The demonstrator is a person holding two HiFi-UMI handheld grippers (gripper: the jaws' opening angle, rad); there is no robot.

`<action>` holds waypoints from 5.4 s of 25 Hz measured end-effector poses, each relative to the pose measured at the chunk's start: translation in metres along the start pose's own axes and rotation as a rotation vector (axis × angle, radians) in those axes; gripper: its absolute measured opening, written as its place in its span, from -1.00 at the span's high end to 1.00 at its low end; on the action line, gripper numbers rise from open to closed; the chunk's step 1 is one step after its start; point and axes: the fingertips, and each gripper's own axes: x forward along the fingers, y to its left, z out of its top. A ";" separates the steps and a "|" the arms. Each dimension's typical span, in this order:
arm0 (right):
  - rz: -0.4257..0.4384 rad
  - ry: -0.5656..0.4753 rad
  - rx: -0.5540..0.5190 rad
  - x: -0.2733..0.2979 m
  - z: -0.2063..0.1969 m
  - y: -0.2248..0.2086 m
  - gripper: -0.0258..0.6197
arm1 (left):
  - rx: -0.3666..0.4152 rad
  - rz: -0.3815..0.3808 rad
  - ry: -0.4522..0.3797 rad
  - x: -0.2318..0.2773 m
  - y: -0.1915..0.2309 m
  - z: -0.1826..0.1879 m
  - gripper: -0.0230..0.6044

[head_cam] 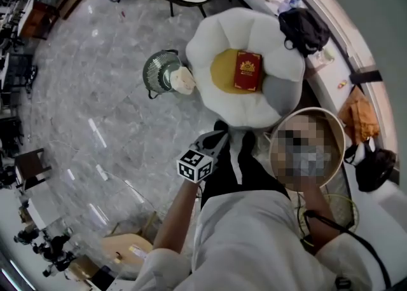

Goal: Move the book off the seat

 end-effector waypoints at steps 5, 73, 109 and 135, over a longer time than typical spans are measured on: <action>-0.040 -0.014 0.037 0.033 0.008 -0.021 0.76 | -0.021 -0.024 0.036 0.028 0.038 -0.006 0.92; -0.414 0.233 0.053 0.440 -0.244 -0.463 -0.05 | -0.102 -0.081 0.464 0.502 0.430 -0.312 -0.16; -0.430 0.168 0.107 0.324 -0.172 -0.302 0.03 | 0.022 -0.064 0.453 0.357 0.300 -0.205 -0.08; -0.531 -0.071 0.213 0.110 -0.197 -0.228 0.03 | 0.305 -0.249 0.479 0.306 0.089 -0.199 -0.08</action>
